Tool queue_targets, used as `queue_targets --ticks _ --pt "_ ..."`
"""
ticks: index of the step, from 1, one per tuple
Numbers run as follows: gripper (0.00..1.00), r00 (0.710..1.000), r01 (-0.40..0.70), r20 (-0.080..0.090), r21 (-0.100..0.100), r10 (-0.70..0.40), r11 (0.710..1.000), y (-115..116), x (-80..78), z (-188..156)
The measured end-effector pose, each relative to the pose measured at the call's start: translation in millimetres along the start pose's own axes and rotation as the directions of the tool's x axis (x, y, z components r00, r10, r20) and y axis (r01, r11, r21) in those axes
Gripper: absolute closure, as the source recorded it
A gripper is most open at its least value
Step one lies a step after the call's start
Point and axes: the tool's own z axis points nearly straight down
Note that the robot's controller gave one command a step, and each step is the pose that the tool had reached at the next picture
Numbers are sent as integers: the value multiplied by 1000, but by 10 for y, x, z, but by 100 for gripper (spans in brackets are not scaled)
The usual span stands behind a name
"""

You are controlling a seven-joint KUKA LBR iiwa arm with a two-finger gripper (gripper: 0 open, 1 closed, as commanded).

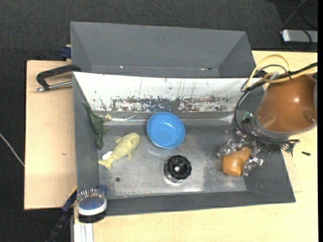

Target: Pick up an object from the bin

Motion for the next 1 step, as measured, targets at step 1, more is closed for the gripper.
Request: queue_targets --ticks 1 --pt "100 999 48 4 11 -48 999 38 -130 -1508"
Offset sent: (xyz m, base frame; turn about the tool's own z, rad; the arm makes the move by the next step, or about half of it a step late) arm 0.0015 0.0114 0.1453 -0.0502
